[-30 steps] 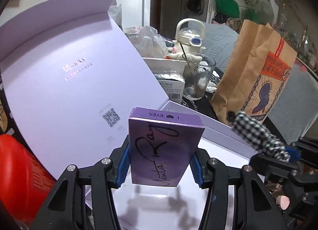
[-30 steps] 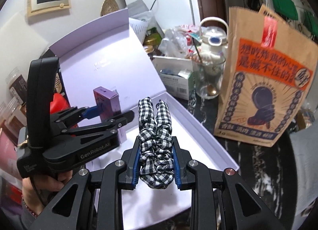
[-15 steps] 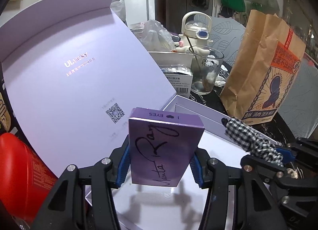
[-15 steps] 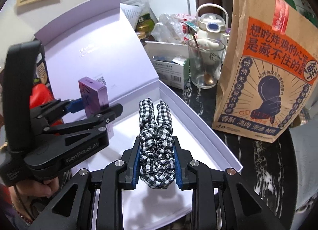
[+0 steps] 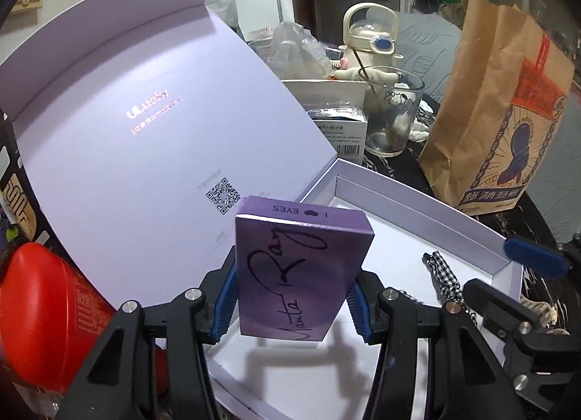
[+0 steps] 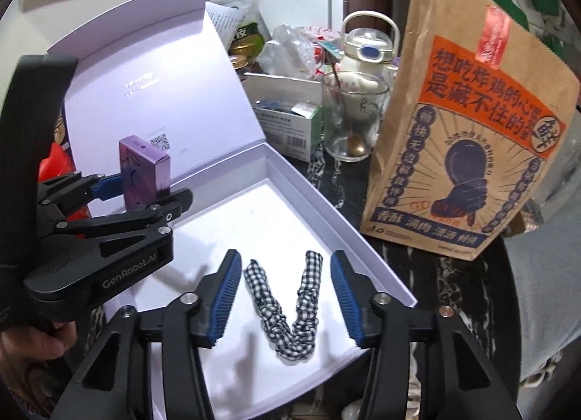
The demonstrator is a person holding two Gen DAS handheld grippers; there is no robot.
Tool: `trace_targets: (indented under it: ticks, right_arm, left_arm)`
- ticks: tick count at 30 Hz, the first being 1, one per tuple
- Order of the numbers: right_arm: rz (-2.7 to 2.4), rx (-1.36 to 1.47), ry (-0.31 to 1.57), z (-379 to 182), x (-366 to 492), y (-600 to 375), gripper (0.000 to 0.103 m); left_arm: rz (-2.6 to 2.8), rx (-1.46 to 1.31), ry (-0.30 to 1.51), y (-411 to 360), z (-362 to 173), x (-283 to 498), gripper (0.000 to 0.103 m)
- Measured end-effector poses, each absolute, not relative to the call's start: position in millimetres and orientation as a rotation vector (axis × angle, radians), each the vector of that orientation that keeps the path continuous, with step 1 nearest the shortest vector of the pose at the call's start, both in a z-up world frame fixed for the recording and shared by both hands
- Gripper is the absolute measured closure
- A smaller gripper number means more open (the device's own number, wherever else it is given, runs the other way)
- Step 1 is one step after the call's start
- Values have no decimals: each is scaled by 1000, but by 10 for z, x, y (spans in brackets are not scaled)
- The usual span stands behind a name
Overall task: Organize rigid objects
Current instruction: 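Open the left tool over the white box while the right tool releases the scrunchie inside, then withdraw both open tools from the white box back toward the table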
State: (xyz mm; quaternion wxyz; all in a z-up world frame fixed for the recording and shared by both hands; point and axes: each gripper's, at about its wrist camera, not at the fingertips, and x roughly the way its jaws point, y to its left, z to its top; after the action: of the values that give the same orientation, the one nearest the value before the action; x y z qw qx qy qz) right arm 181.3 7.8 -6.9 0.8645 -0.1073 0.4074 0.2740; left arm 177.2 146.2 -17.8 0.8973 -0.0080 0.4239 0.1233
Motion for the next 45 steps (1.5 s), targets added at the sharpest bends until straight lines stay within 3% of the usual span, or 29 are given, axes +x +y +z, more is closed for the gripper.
trace_targets:
  ticks: [5,8,9,31,43,45]
  right_arm:
    - [547,-236,841,-31,1788,21,48]
    - [532,-232,831,0,1764,-28,47]
    - [529,-227,828,15,1757,-50,47]
    - [470,-185,714,451,1444,-508,47]
    - [413,-176,653,731,1141,-831,41]
    - [403,-179,636,780,1072,-889,36]
  left_arm:
    - [279,-4,866,1454,-125,1737,49]
    - [280,-10,863,1457,-107,1716,29]
    - [275,-17,864,1459,-100,1712,28]
    - [176,-1,773,1145,360,1363,28]
    - [69,-19,726,832,516,1199,28]
    - [53,-26,726,785,524,1164,28]
